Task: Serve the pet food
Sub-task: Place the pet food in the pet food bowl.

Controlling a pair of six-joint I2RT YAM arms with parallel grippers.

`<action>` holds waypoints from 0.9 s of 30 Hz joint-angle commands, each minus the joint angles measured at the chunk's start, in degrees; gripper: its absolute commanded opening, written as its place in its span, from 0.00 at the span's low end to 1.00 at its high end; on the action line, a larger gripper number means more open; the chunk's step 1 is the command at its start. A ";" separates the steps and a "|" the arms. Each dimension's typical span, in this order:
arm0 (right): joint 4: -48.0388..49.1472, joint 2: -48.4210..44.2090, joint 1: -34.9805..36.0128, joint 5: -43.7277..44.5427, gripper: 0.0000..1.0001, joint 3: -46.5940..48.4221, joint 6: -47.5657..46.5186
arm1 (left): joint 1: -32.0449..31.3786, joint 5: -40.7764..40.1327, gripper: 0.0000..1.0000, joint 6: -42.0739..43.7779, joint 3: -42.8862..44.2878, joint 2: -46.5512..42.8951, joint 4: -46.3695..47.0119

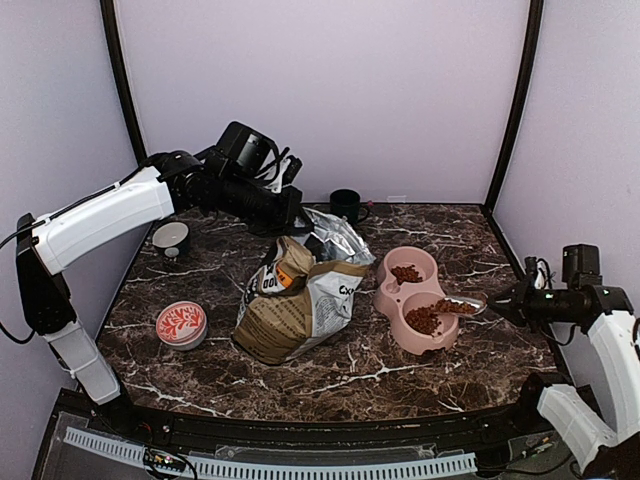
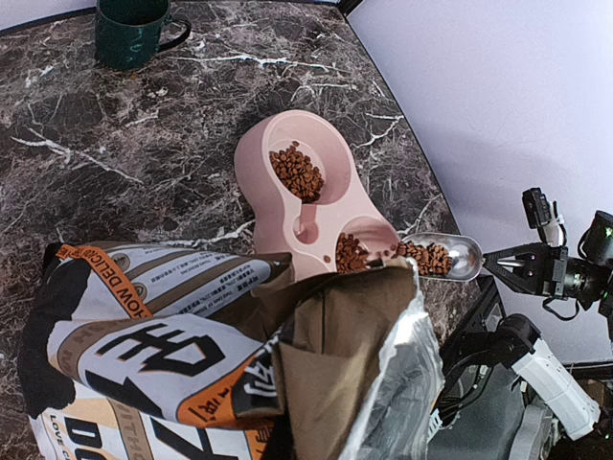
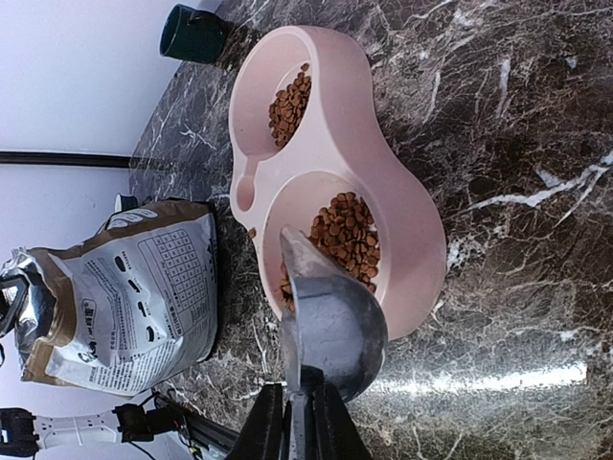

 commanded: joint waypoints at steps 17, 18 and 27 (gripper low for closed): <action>-0.88 4.94 4.75 6.43 0.00 4.54 -1.50 | 0.65 -1.97 0.00 1.31 -1.26 -1.26 0.10; -0.99 5.29 5.27 7.17 0.00 4.93 -1.41 | 0.61 -2.04 0.00 1.39 -1.30 -1.26 0.04; -0.52 7.74 9.04 10.54 0.00 6.02 -0.75 | 0.67 -2.32 0.00 1.39 -1.29 -1.29 -0.11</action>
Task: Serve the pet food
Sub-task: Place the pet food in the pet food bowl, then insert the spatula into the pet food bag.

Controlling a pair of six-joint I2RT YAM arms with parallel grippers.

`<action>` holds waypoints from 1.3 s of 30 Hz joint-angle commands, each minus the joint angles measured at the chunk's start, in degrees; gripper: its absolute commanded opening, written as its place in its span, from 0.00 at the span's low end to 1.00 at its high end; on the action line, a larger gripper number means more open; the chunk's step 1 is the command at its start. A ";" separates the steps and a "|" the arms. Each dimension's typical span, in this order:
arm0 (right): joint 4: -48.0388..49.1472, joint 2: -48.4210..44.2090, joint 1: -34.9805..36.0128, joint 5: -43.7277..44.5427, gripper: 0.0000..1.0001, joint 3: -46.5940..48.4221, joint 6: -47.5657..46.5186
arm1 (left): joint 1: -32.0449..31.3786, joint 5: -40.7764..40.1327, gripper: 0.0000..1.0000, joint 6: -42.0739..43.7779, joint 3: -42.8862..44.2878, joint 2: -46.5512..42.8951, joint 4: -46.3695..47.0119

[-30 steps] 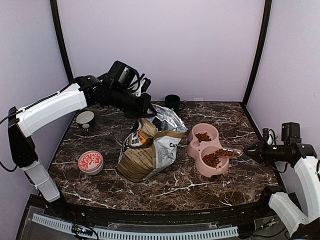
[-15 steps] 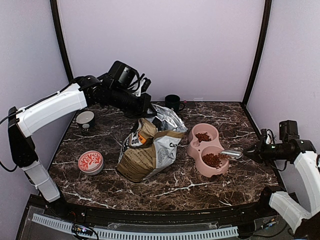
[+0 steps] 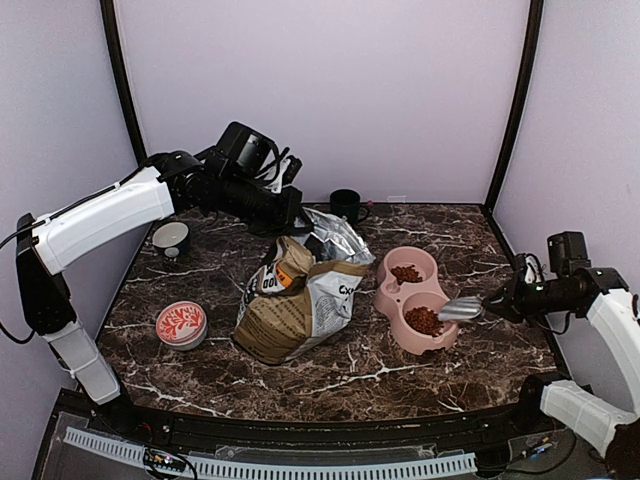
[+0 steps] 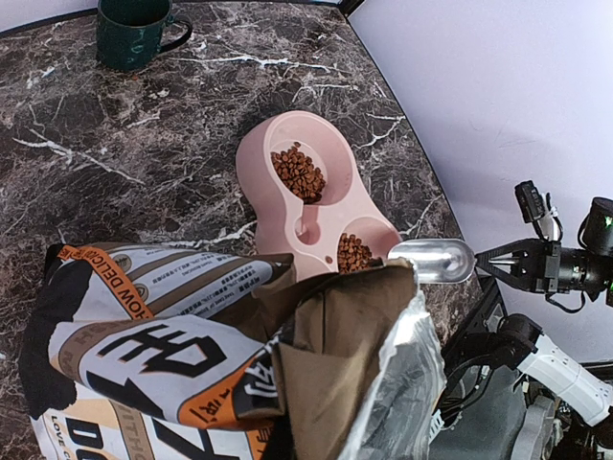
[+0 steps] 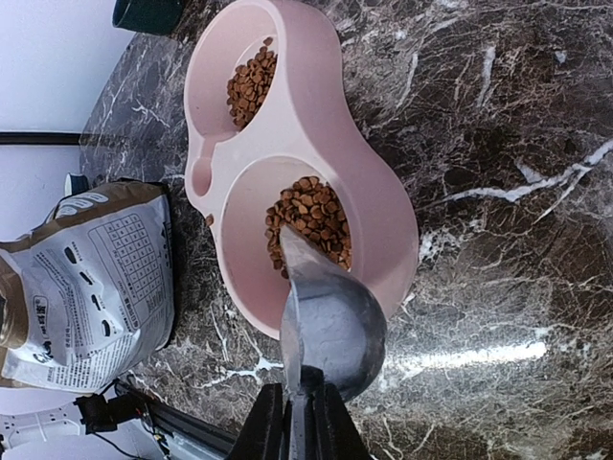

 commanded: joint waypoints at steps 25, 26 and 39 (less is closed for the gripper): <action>2.34 5.98 10.35 4.37 0.00 10.50 0.31 | 0.69 -3.37 0.00 0.90 -1.73 -3.24 -1.06; 3.07 5.79 10.35 2.99 0.00 11.02 0.52 | 0.69 -3.42 0.00 0.86 -2.02 -3.58 -0.93; 13.12 7.25 16.43 -9.78 0.00 22.66 2.93 | 0.69 -3.44 0.00 0.05 -4.12 -5.58 0.45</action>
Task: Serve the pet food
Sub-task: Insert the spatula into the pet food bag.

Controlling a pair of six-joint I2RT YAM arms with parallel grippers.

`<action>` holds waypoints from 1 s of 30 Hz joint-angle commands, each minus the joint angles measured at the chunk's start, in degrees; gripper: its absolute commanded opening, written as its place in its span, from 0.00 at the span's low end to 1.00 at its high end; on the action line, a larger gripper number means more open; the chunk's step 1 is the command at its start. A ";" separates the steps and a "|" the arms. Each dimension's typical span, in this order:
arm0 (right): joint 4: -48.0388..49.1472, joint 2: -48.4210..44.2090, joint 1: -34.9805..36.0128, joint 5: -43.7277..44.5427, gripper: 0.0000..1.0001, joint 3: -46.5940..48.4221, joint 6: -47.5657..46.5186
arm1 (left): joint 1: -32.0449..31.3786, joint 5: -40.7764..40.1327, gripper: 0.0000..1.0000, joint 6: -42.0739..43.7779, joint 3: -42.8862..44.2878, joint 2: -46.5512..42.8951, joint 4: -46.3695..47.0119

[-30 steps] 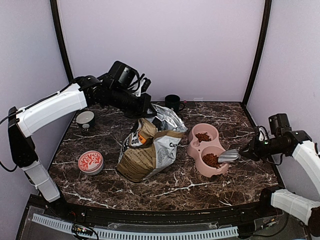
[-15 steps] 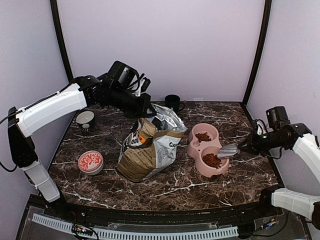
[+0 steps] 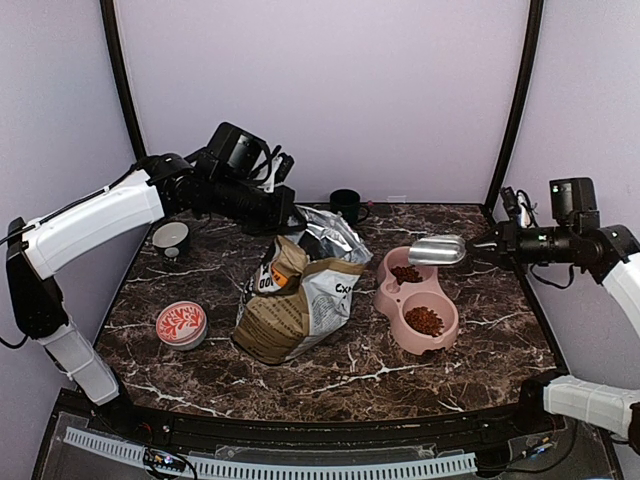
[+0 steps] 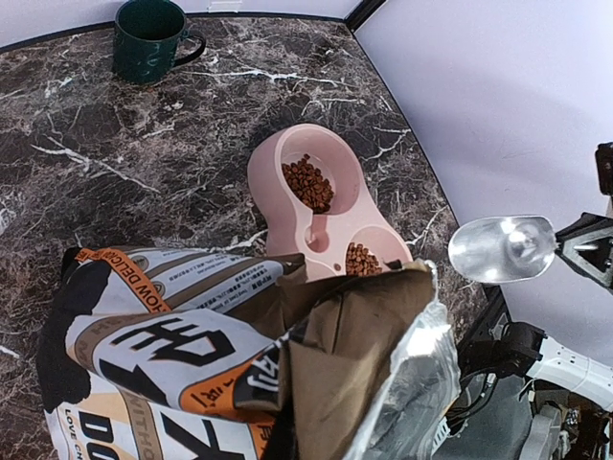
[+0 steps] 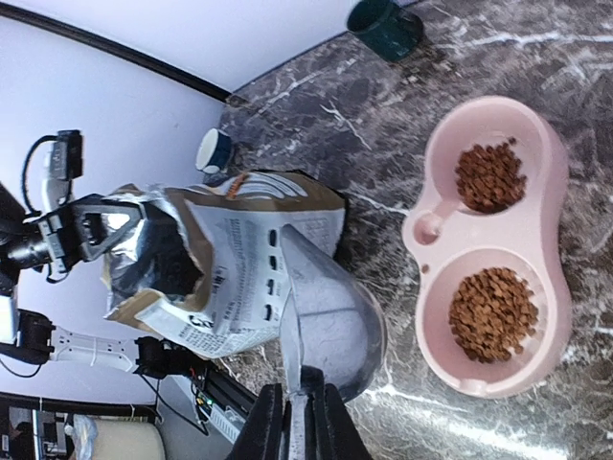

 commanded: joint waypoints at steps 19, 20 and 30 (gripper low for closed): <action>12.53 15.90 32.94 8.62 0.00 21.12 -1.67 | 0.60 -1.13 0.00 -1.10 -1.82 -3.67 -0.62; 12.20 16.96 33.88 8.98 0.00 21.98 -2.14 | 0.60 -1.15 0.00 -1.13 -1.86 -3.69 -0.75; 6.60 25.45 38.68 16.25 0.00 29.69 -4.71 | 0.60 -1.07 0.00 -1.07 -2.86 -4.21 -0.53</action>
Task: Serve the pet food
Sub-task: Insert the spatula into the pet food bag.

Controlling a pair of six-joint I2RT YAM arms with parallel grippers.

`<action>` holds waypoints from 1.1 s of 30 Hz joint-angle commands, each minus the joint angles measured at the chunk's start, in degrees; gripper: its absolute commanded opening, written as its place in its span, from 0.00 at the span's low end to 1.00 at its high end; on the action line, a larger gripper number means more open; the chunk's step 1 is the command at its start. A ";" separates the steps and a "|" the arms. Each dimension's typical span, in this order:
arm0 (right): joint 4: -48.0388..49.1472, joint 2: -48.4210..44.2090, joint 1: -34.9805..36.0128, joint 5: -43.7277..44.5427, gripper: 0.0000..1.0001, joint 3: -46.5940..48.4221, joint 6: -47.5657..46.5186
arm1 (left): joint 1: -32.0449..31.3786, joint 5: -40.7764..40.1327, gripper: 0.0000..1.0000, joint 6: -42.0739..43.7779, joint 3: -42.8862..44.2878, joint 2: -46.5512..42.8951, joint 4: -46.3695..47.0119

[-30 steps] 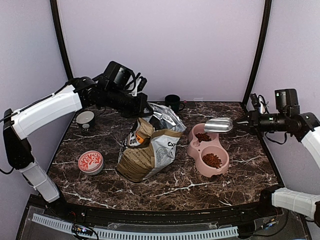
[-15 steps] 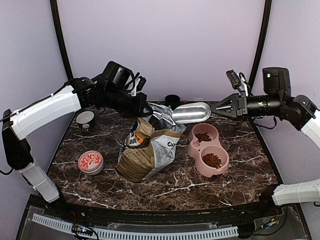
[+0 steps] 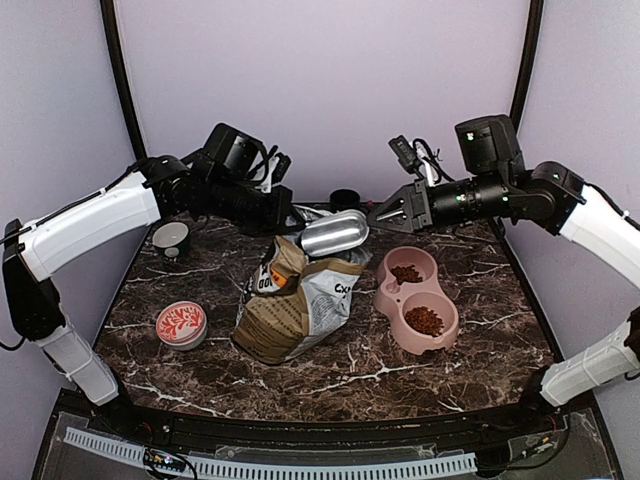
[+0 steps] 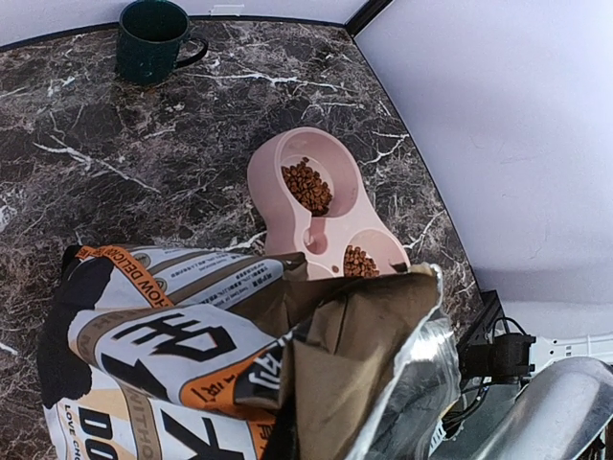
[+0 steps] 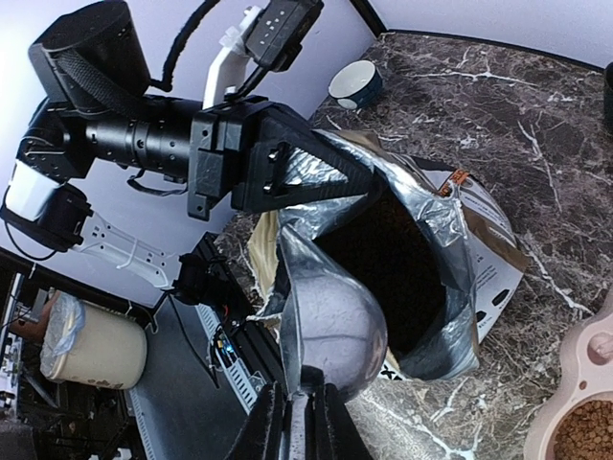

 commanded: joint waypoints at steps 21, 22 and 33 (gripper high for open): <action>-14.47 13.55 2.93 12.95 0.00 14.56 -5.62 | 0.58 -0.74 0.00 0.28 -2.51 -4.03 -1.14; -15.17 14.16 2.92 12.93 0.00 14.51 -6.16 | 0.58 -0.59 0.00 0.27 -2.51 -4.10 -1.13; -12.29 19.45 2.92 10.01 0.00 8.49 -9.49 | 0.58 0.54 0.00 0.11 -5.64 -4.97 -0.77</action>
